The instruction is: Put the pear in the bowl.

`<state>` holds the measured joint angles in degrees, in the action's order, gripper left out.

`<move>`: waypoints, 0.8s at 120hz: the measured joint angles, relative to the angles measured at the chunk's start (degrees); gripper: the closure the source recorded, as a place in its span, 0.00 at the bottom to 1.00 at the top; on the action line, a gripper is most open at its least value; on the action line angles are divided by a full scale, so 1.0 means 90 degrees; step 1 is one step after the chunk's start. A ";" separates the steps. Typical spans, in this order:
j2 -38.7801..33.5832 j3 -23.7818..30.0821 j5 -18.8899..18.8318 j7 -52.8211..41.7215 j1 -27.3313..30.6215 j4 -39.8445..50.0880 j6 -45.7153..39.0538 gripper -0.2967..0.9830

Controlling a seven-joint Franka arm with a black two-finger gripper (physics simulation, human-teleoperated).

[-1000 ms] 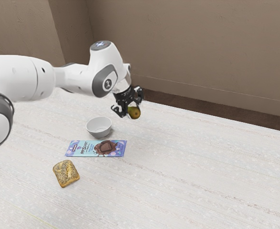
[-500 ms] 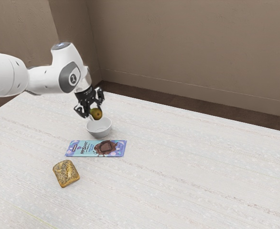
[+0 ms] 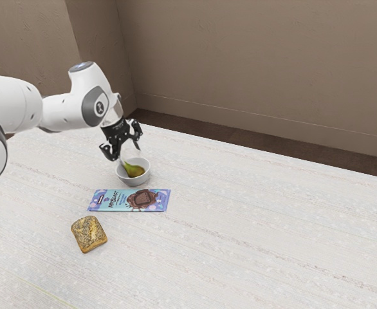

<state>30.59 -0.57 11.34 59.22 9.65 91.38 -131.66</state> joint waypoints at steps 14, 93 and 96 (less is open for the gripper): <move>-0.0645 -0.0064 -0.0010 -0.0241 -0.0153 0.0492 0.0006 0.31; -0.3327 -0.0091 -0.1576 -0.3150 -0.0729 0.0247 0.2986 0.24; -0.3335 -0.0092 -0.1596 -0.3291 -0.0761 0.0245 0.3028 0.24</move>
<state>0.58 -1.40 -3.03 29.60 2.80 93.58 -104.41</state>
